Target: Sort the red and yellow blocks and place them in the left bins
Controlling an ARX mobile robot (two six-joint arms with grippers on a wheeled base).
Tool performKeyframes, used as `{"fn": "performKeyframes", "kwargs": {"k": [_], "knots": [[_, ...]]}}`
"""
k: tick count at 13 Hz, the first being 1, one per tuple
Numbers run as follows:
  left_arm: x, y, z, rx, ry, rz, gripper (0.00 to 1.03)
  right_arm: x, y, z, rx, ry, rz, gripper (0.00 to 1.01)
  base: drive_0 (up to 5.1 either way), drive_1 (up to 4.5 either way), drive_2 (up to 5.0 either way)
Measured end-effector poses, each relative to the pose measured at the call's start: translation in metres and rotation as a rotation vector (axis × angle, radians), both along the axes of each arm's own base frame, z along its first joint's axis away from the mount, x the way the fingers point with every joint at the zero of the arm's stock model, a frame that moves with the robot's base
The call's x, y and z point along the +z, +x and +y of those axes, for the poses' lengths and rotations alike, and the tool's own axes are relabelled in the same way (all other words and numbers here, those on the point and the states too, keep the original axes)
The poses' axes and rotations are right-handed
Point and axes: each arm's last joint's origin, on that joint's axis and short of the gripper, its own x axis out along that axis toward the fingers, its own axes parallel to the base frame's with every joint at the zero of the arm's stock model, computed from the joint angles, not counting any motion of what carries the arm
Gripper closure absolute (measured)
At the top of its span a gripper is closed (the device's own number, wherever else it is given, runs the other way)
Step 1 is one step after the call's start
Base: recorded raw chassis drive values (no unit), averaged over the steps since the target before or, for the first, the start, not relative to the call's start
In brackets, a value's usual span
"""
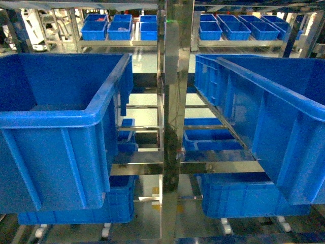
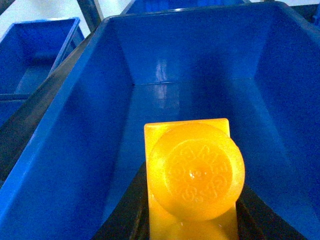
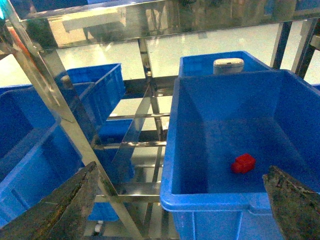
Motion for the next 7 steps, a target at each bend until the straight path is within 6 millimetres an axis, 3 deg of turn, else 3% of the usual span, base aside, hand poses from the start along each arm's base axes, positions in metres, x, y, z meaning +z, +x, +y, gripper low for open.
{"fn": "performKeyframes", "kwargs": {"k": [2,4,7], "knots": [[-0.012,0.018,0.002,-0.011,0.030,0.038,0.75,0.000,0.000,0.000,0.000,0.000,0.002,0.03,0.0,0.00,0.0],[-0.043,0.058,0.005,-0.058,0.104,0.145,0.75,0.000,0.000,0.000,0.000,0.000,0.001,0.03,0.0,0.00,0.0],[-0.063,0.111,0.004,-0.082,0.119,0.205,0.75,0.000,0.000,0.000,0.001,0.000,0.002,0.03,0.0,0.00,0.0]]}}
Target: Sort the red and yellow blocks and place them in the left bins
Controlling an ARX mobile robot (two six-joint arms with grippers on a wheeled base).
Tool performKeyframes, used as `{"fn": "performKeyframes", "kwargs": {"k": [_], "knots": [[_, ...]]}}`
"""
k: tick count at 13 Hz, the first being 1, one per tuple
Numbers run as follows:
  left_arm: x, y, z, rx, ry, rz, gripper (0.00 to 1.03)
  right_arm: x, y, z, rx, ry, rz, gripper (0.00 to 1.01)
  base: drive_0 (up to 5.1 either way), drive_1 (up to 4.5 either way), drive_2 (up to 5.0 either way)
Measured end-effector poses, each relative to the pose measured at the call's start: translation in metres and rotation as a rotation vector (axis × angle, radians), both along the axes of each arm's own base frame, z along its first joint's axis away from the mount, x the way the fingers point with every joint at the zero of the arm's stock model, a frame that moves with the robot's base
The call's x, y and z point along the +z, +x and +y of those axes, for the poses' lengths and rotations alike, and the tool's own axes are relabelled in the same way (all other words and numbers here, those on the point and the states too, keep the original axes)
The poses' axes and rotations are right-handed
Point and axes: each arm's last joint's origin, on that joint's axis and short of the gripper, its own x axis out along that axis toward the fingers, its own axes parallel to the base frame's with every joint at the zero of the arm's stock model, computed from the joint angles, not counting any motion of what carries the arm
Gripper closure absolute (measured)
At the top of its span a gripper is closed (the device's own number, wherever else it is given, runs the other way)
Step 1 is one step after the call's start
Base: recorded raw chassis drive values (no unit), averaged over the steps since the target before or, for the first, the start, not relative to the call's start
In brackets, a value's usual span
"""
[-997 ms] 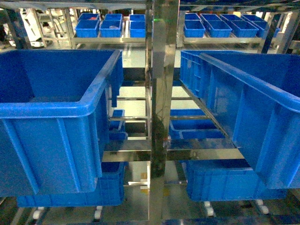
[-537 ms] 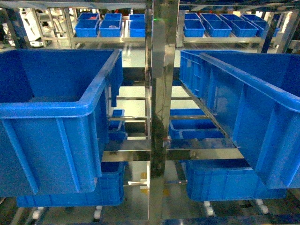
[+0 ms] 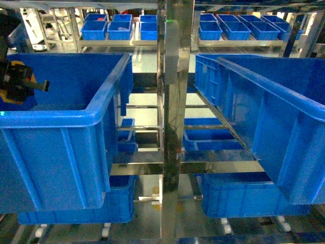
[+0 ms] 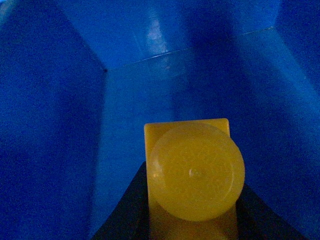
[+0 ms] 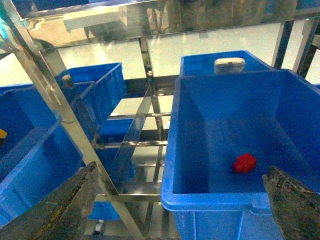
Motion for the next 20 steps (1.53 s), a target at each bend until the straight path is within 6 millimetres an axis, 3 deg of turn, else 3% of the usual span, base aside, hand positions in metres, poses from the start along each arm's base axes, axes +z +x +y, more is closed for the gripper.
{"fn": "performKeyframes", "kwargs": {"k": [1,2,3,4,5,6,9,10,11,12,14,15,17,20], "knots": [[-0.006,0.007,0.003,0.017,-0.003,-0.003,0.73,0.000,0.000,0.000,0.000,0.000,0.000,0.03,0.0,0.00,0.0],[-0.010,0.007,0.007,0.025,0.004,0.006,0.61,0.000,0.000,0.000,-0.002,0.000,0.000,0.03,0.0,0.00,0.0],[-0.005,-0.008,0.010,0.002,0.013,-0.017,0.39,0.000,0.000,0.000,0.001,0.000,-0.001,0.03,0.0,0.00,0.0],[0.014,-0.033,0.002,-0.055,0.016,-0.046,0.21,0.000,0.000,0.000,0.000,0.000,0.002,0.03,0.0,0.00,0.0],[0.051,-0.062,-0.011,-0.149,0.014,-0.130,0.03,0.000,0.000,0.000,0.000,0.000,-0.001,0.03,0.0,0.00,0.0],[0.081,-0.092,-0.014,-0.214,0.019,-0.204,0.05,0.000,0.000,0.000,0.000,0.000,0.000,0.03,0.0,0.00,0.0],[0.137,-0.180,0.019,-0.135,0.047,-0.359,0.05,0.000,0.000,0.000,0.000,0.000,0.000,0.03,0.0,0.00,0.0],[0.164,-0.216,0.022,-0.110,-0.011,-0.446,0.05,0.000,0.000,0.000,0.000,0.000,0.000,0.03,0.0,0.00,0.0],[0.184,-0.236,0.010,-0.103,-0.059,-0.612,0.05,0.000,0.000,0.000,0.000,0.000,0.000,0.03,0.0,0.00,0.0],[0.181,-0.236,-0.002,-0.114,-0.075,-0.643,0.05,0.000,0.000,0.000,0.000,0.000,0.000,0.03,0.0,0.00,0.0],[0.176,-0.233,-0.002,-0.111,-0.083,-0.622,0.05,0.000,0.000,0.000,0.000,0.000,-0.001,0.03,0.0,0.00,0.0],[0.171,-0.229,-0.001,-0.100,-0.106,-0.593,0.07,-0.001,-0.001,-0.005,-0.090,-0.046,-0.133,0.12,0.0,0.00,0.0],[0.137,-0.241,-0.008,-0.121,-0.208,-0.605,0.32,-0.034,-0.017,-0.009,-0.168,-0.114,-0.216,0.37,0.0,0.00,0.0],[0.087,-0.259,-0.018,-0.121,-0.243,-0.611,0.72,-0.082,-0.028,-0.009,-0.163,-0.136,-0.176,0.78,0.0,0.00,0.0]]}}
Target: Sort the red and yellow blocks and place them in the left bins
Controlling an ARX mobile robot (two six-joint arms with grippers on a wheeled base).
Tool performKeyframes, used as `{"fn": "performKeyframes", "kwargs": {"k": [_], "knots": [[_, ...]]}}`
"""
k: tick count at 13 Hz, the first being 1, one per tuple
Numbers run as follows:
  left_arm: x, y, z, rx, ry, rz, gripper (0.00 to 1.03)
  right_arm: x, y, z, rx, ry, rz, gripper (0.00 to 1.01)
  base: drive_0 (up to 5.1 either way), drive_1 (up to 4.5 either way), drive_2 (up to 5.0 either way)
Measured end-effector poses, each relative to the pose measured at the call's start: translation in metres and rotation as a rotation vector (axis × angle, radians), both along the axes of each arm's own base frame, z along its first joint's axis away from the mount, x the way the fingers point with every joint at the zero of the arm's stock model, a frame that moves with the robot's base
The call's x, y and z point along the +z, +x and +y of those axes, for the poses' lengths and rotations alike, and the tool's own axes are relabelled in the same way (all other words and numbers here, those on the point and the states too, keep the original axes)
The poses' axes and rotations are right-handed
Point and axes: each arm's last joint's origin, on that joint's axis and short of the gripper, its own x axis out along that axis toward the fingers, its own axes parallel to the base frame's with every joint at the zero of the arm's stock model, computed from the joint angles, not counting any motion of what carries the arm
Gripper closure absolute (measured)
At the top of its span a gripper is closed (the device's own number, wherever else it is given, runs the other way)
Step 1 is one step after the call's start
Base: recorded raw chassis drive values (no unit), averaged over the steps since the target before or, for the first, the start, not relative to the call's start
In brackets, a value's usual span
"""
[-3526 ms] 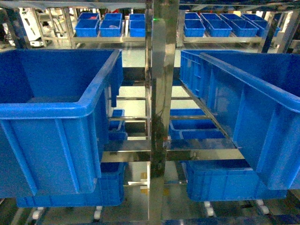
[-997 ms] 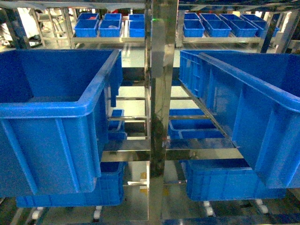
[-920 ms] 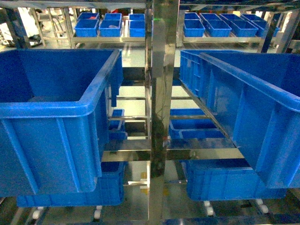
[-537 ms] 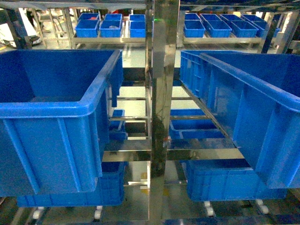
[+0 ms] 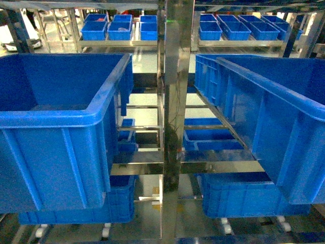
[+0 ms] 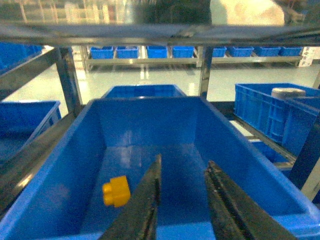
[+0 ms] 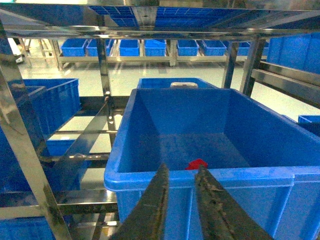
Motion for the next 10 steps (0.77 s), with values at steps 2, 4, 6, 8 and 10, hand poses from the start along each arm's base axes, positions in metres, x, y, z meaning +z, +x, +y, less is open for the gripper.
{"fn": "performKeyframes", "kwargs": {"k": [2,4,6,8,10], "knots": [[-0.029,-0.008,-0.012,0.000,-0.009,0.024,0.99,-0.015,-0.008,0.000,0.000,-0.007,-0.018,0.99,0.0,0.00,0.0],[-0.044,-0.016,-0.012,0.001,-0.010,0.009,1.01,-0.031,-0.014,0.000,0.000,-0.010,-0.006,0.99,0.0,0.00,0.0],[-0.061,-0.022,-0.012,0.003,-0.010,0.018,1.01,-0.041,-0.020,0.000,0.000,-0.010,-0.011,0.99,0.0,0.00,0.0],[-0.070,-0.028,-0.012,0.003,-0.010,0.011,1.01,-0.050,-0.024,0.000,0.000,-0.010,-0.008,0.99,0.0,0.00,0.0],[-0.079,-0.032,-0.012,0.003,-0.010,0.014,1.01,-0.056,-0.028,0.000,0.000,-0.010,-0.010,0.99,0.0,0.00,0.0]]}}
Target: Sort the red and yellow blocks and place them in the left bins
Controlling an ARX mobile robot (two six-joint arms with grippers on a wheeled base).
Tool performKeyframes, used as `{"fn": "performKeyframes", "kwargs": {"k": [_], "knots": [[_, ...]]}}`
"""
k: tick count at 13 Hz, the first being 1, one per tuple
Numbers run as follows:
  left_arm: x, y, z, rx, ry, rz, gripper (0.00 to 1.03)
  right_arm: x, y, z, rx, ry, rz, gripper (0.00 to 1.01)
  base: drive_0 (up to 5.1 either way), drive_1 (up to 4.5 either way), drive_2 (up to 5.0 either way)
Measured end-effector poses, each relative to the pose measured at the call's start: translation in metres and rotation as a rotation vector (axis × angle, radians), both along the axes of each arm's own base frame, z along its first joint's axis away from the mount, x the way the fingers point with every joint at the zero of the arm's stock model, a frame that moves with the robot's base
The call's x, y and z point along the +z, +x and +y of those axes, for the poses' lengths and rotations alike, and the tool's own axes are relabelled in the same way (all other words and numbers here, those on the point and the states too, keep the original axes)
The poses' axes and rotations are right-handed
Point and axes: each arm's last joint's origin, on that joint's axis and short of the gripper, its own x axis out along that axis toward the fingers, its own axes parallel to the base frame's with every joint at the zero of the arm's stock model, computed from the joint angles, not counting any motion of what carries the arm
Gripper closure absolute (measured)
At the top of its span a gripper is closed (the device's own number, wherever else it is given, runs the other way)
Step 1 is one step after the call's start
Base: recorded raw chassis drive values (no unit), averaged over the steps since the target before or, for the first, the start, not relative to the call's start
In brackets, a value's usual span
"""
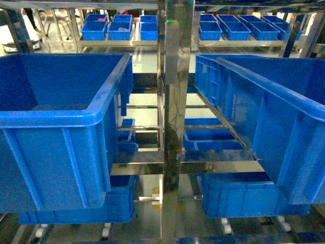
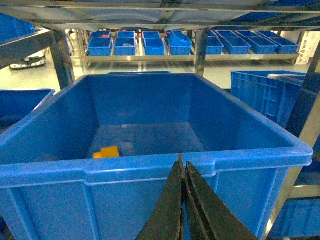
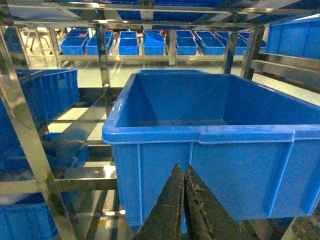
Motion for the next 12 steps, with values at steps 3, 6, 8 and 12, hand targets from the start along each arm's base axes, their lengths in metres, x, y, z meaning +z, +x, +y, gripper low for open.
{"fn": "performKeyframes", "kwargs": {"k": [3,6,8,12], "knots": [[-0.009,-0.005,0.000,0.000,0.000,0.003,1.01,-0.006,-0.005,0.000,0.000,0.000,-0.003,0.99,0.0,0.00,0.0],[-0.013,-0.009,0.000,0.000,0.000,-0.002,1.01,-0.014,-0.008,0.000,0.000,-0.001,-0.013,0.99,0.0,0.00,0.0],[-0.020,-0.012,0.000,0.000,0.000,-0.003,1.01,-0.014,-0.018,0.000,0.003,-0.001,-0.026,0.99,0.0,0.00,0.0],[-0.022,-0.021,0.000,0.000,0.000,0.002,1.01,-0.016,-0.018,0.000,0.000,-0.001,-0.007,0.99,0.0,0.00,0.0]]}}
